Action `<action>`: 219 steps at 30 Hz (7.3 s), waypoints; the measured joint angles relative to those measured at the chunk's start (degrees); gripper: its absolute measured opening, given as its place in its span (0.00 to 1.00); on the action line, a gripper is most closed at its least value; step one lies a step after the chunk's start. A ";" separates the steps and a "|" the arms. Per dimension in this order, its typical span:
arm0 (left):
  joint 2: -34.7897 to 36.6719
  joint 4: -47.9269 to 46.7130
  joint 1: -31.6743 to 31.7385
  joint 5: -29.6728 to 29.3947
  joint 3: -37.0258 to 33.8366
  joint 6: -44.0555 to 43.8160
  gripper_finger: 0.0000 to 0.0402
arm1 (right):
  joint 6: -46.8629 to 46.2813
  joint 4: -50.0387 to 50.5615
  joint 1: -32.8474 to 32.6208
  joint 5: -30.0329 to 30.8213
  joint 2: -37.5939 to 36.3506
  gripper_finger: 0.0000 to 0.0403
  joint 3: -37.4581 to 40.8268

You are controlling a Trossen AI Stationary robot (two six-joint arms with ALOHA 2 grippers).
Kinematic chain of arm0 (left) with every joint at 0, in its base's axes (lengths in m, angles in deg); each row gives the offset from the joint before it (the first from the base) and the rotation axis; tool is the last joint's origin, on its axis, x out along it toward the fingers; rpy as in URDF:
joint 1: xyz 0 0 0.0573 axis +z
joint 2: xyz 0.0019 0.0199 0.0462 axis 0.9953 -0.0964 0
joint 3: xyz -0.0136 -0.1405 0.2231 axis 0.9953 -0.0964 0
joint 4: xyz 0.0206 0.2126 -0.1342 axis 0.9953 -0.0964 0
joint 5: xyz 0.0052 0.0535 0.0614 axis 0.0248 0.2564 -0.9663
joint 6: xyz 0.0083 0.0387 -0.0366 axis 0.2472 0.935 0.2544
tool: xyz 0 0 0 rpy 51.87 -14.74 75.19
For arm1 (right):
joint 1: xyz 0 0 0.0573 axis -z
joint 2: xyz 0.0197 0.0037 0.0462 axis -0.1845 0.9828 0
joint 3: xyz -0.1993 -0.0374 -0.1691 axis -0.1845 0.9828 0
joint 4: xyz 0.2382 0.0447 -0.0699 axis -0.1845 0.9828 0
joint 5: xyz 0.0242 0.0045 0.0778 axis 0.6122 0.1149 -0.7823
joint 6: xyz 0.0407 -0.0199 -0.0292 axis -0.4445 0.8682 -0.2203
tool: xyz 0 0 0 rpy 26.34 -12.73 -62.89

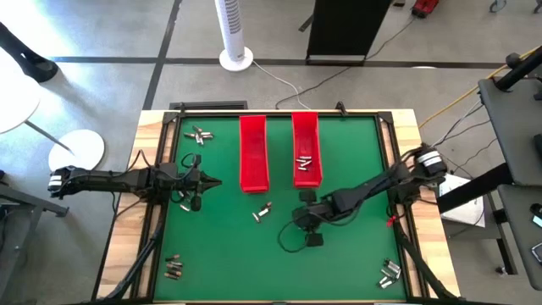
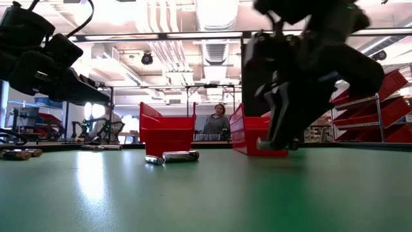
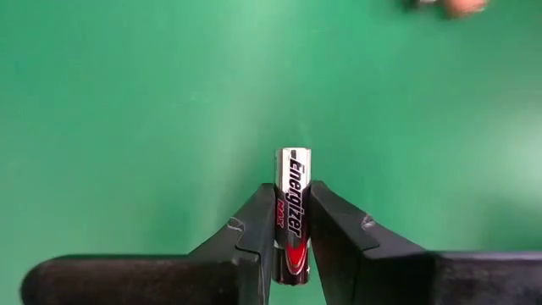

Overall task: Sort batteries
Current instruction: Put the silver battery into the right red bin

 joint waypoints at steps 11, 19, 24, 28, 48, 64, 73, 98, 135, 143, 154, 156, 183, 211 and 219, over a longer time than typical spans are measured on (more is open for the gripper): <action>-0.39 -0.07 0.00 0.00 0.01 0.00 0.00 | -4.82 -29.52 -0.91 3.75 0.71 0.23 16.11; -0.44 0.41 0.00 0.01 0.01 0.00 0.00 | -5.94 -36.83 -1.09 5.75 3.37 0.26 17.30; -0.44 0.41 0.00 0.00 0.02 0.00 0.00 | -5.03 -38.21 -1.06 5.75 3.58 0.24 17.30; -0.44 0.42 0.00 0.00 0.02 0.00 0.00 | -4.84 -38.44 -0.97 6.05 3.56 0.21 17.62; -0.44 0.42 0.00 0.00 0.01 0.00 0.00 | 2.46 -1.48 -0.50 9.61 -5.47 0.11 8.29; -0.56 0.42 0.00 0.01 0.01 0.00 0.00 | 18.43 25.70 16.25 16.06 -7.66 0.12 -11.80; -0.63 0.42 0.00 0.01 0.01 0.00 0.00 | 26.34 25.72 29.24 14.29 -3.43 0.12 -13.47; -1.09 0.44 0.00 0.01 0.01 0.00 0.00 | 32.48 31.52 37.83 7.63 13.02 0.12 -23.29; -1.04 0.44 0.00 0.01 0.01 0.00 0.00 | 30.75 40.68 34.87 14.50 7.23 0.38 -28.77; -1.04 0.44 0.00 0.00 0.00 0.00 0.00 | 25.97 42.07 26.38 14.33 -1.82 0.43 -29.87; -1.01 0.42 0.00 0.01 0.01 0.00 0.00 | 21.70 15.13 12.10 -9.65 -5.94 0.41 -20.80; -1.01 0.44 0.00 0.00 0.02 0.00 0.00 | 20.21 5.96 9.99 -11.19 -4.97 0.40 -16.54; -1.07 1.23 0.00 0.00 0.00 0.00 0.00 | 22.48 -17.50 7.40 -3.49 17.48 0.34 -13.46; -1.14 1.31 0.00 0.00 0.00 0.00 0.00 | 16.71 -5.47 8.81 15.98 12.50 0.38 -13.76; -1.29 1.51 0.00 0.00 0.02 0.00 0.00 | 12.41 -6.19 11.92 10.15 13.36 0.46 -13.72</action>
